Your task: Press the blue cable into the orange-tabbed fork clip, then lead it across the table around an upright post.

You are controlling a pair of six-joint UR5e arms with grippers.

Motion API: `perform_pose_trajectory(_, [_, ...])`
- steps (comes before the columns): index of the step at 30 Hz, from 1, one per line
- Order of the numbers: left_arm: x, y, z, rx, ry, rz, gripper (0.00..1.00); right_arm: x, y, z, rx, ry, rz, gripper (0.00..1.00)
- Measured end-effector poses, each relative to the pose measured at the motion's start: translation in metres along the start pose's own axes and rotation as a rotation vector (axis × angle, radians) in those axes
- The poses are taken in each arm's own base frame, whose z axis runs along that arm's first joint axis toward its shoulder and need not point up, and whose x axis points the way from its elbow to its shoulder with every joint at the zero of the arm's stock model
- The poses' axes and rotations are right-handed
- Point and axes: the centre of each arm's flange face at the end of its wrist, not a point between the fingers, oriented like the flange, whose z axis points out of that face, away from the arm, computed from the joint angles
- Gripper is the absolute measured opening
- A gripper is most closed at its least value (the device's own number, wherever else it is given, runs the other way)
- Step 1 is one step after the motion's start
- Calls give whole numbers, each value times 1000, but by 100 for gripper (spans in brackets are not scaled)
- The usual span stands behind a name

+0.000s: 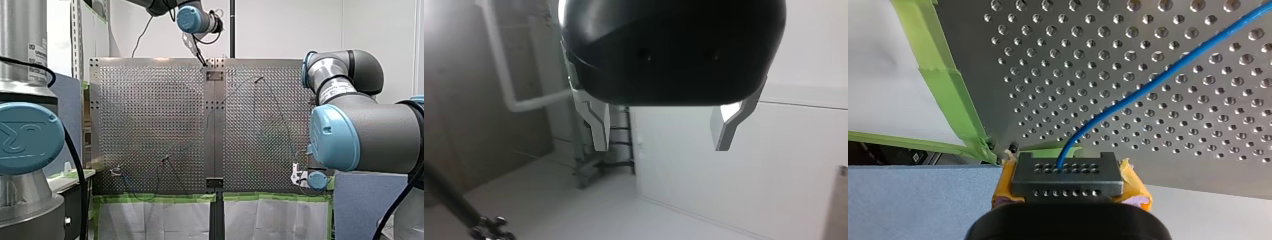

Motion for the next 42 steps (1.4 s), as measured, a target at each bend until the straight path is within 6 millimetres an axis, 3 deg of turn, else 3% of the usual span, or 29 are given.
perform_pose_trajectory(10, [15,17,-15,-14,-31,-26,99,0,0,0,1,-1,1,0])
perform_pose_trajectory(20, [74,50,-27,-106,-9,-3,99,0,-2,-1,6,-2,-1,0])
perform_pose_trajectory(25, [87,62,-36,-144,-19,1,99,0,-5,-1,11,-1,0,0])
perform_pose_trajectory(42, [127,110,-87,-294,-17,34,99,-1,-7,-2,18,-6,-2,0])
